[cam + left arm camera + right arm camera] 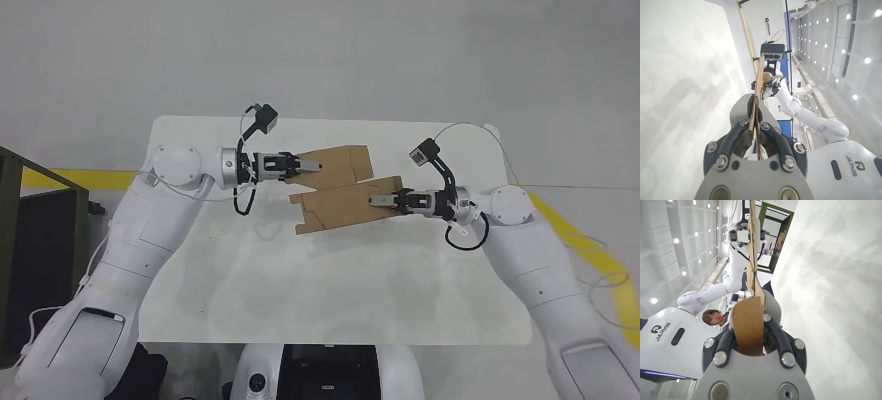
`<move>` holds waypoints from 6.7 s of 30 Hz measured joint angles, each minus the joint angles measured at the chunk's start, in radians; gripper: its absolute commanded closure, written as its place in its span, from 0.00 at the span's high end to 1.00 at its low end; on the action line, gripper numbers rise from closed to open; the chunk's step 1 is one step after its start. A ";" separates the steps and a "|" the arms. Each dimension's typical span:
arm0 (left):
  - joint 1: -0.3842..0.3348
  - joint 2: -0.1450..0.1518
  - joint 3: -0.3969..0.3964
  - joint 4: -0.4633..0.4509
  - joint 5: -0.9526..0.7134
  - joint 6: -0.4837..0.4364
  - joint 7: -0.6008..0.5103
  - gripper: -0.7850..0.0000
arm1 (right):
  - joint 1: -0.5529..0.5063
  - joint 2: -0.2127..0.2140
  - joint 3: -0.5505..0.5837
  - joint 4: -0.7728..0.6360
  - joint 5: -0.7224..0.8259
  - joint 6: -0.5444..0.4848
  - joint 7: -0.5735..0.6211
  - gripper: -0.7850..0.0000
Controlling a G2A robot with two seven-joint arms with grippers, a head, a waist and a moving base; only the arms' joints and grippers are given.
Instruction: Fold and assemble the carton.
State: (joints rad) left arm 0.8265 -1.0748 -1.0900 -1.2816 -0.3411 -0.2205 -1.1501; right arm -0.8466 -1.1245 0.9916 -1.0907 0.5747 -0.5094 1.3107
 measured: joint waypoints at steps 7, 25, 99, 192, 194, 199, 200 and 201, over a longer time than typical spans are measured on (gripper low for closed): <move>0.003 0.001 -0.008 -0.003 -0.013 -0.002 -0.002 1.00 | 0.008 0.006 -0.013 0.011 0.007 -0.004 -0.004 0.00; 0.026 0.013 -0.064 0.002 -0.101 0.006 -0.054 1.00 | 0.030 0.003 -0.029 0.087 -0.013 -0.027 -0.028 0.00; 0.010 0.011 -0.018 -0.023 0.069 0.030 0.069 0.47 | -0.039 0.011 0.039 -0.075 -0.145 0.047 -0.112 0.00; 0.039 0.020 -0.008 -0.105 -0.029 -0.018 -0.096 0.00 | 0.053 -0.017 -0.124 -0.056 0.115 -0.118 -0.118 0.88; 0.039 0.020 -0.008 -0.106 -0.032 -0.019 -0.096 0.00 | 0.056 -0.017 -0.130 -0.056 0.134 -0.111 -0.111 0.82; 0.041 0.020 -0.009 -0.106 -0.036 -0.023 -0.092 0.00 | 0.061 -0.024 -0.148 -0.041 0.183 -0.113 -0.113 0.62; 0.041 0.020 -0.009 -0.106 -0.035 -0.023 -0.092 0.00 | 0.062 -0.026 -0.150 -0.036 0.188 -0.115 -0.114 0.60; 0.042 0.021 -0.010 -0.106 -0.035 -0.021 -0.092 0.00 | 0.063 -0.027 -0.151 -0.031 0.193 -0.116 -0.116 0.56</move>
State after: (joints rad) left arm 0.8682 -1.0539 -1.0996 -1.3875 -0.3758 -0.2419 -1.2417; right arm -0.7835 -1.1511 0.8401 -1.1218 0.7679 -0.6253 1.1951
